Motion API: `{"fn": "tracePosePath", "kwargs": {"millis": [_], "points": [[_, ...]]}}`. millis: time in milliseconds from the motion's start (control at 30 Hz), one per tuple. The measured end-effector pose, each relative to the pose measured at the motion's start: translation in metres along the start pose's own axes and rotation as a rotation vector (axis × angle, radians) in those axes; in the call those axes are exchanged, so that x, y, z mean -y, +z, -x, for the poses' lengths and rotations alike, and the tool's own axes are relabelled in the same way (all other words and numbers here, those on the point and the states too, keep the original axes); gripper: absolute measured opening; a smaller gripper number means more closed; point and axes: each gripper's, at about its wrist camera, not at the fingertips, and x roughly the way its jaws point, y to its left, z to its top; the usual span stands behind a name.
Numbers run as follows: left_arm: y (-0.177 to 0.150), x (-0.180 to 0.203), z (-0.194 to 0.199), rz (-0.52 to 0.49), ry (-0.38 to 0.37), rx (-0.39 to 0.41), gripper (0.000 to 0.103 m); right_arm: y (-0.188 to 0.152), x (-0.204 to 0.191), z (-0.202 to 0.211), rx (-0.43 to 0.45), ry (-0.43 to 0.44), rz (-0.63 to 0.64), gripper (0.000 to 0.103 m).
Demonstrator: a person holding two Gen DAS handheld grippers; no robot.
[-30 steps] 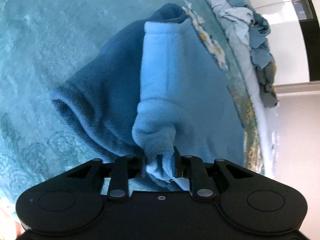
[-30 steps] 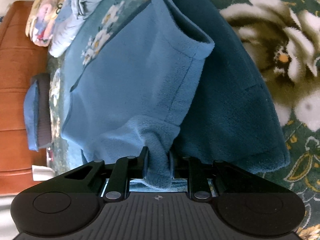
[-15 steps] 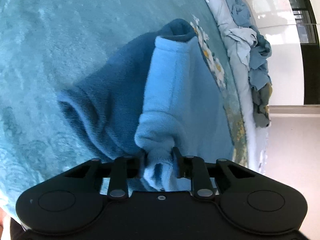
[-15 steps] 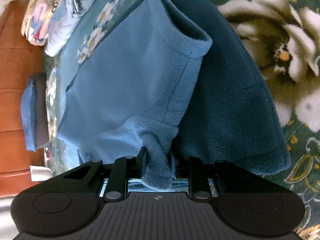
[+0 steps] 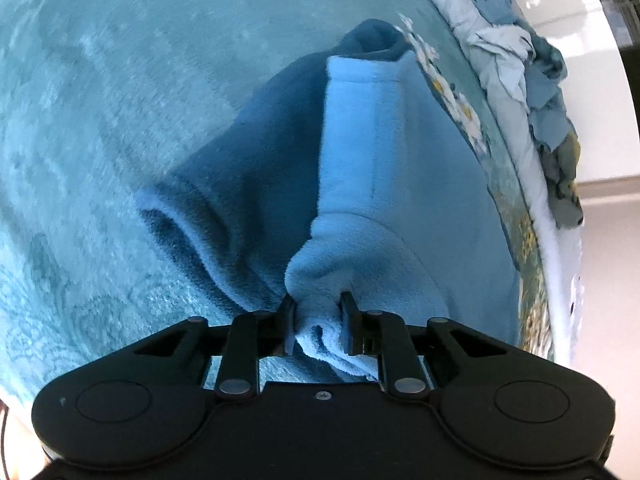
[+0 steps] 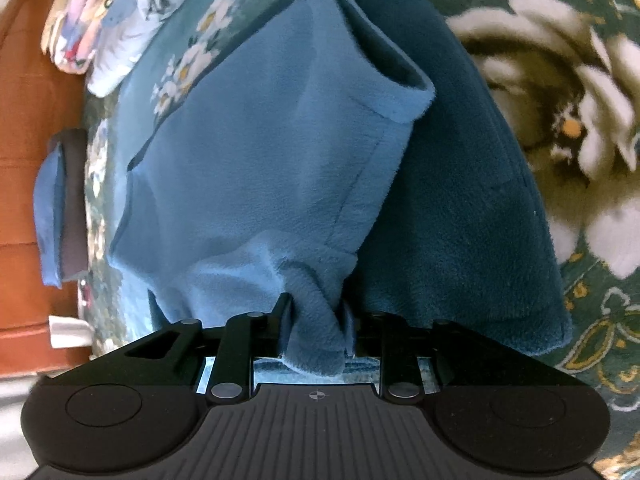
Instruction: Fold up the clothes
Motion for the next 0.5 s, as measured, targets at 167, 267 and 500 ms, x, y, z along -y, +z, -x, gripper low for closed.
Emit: {"fn": "tracePosePath", "kwargs": {"millis": [167,267,500], "points": [[0.002,0.023,0.019,-0.073,0.024,-0.004,0.035,-0.002,-0.019,0.023,0.013,-0.052,0.105,0.023],[0.0,0.037,0.033,-0.105,0.036,0.006,0.043,-0.004,-0.028,0.041,0.032,-0.071,0.144,0.025],[-0.004,0.07,0.065,-0.155,0.026,0.038,0.052,-0.006,-0.035,0.084,0.074,-0.075,0.155,0.036]]}}
